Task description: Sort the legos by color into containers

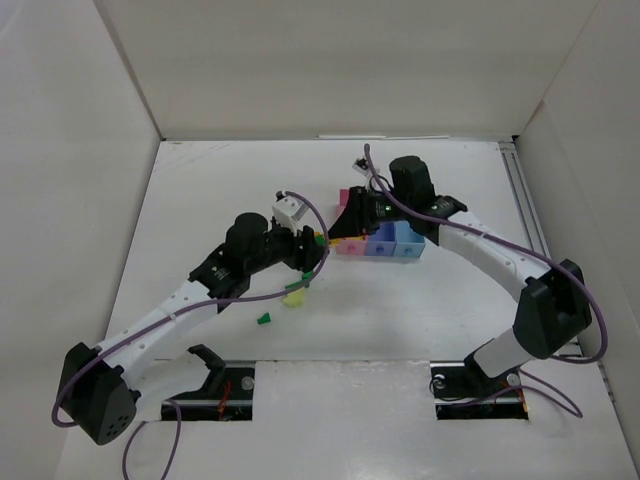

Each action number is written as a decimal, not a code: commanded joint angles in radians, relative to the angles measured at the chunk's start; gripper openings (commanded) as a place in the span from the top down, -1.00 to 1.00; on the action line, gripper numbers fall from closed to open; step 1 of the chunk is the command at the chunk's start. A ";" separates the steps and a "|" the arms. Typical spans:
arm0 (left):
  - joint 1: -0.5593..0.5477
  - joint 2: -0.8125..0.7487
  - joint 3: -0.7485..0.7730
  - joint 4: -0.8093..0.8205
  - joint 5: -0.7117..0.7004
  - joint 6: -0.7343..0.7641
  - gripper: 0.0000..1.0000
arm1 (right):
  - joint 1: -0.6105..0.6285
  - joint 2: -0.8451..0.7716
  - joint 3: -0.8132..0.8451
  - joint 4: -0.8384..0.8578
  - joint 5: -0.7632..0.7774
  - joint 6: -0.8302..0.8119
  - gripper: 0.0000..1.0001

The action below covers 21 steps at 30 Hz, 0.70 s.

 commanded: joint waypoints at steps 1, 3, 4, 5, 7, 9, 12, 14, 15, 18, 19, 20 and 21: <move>-0.001 -0.050 -0.041 0.032 -0.027 -0.030 0.26 | -0.077 -0.074 0.028 0.038 0.017 -0.032 1.00; -0.001 -0.050 -0.053 0.032 -0.027 -0.040 0.28 | -0.105 -0.085 0.028 0.027 0.017 -0.043 1.00; -0.001 -0.050 -0.065 0.032 -0.036 -0.050 0.28 | -0.129 -0.085 0.028 0.027 0.017 -0.053 1.00; -0.001 -0.059 -0.065 0.032 -0.037 -0.060 0.28 | -0.142 -0.085 0.028 0.027 0.017 -0.054 1.00; -0.001 -0.060 -0.079 0.042 -0.055 -0.071 0.31 | -0.183 -0.085 0.028 0.009 0.026 -0.054 1.00; -0.001 -0.060 -0.090 0.042 -0.064 -0.080 0.31 | -0.196 -0.073 0.028 0.009 0.014 -0.063 1.00; -0.001 -0.060 -0.099 0.042 -0.064 -0.080 0.31 | -0.196 -0.038 0.069 -0.024 0.101 -0.124 1.00; -0.001 -0.060 -0.099 0.052 -0.055 -0.091 0.31 | -0.180 -0.002 0.130 -0.109 0.245 -0.161 1.00; -0.001 -0.069 -0.099 0.061 -0.055 -0.091 0.31 | -0.167 0.016 0.146 -0.121 0.282 -0.161 1.00; -0.001 -0.069 -0.099 0.062 -0.046 -0.080 0.31 | -0.137 0.081 0.184 -0.121 0.423 -0.172 0.94; -0.001 -0.069 -0.099 0.062 -0.046 -0.080 0.31 | -0.137 0.119 0.198 -0.135 0.455 -0.172 0.94; -0.001 -0.060 -0.088 0.062 -0.046 -0.080 0.31 | -0.125 0.137 0.210 -0.144 0.486 -0.172 0.94; -0.001 -0.060 -0.088 0.062 -0.046 -0.071 0.31 | -0.116 0.156 0.224 -0.155 0.529 -0.172 0.94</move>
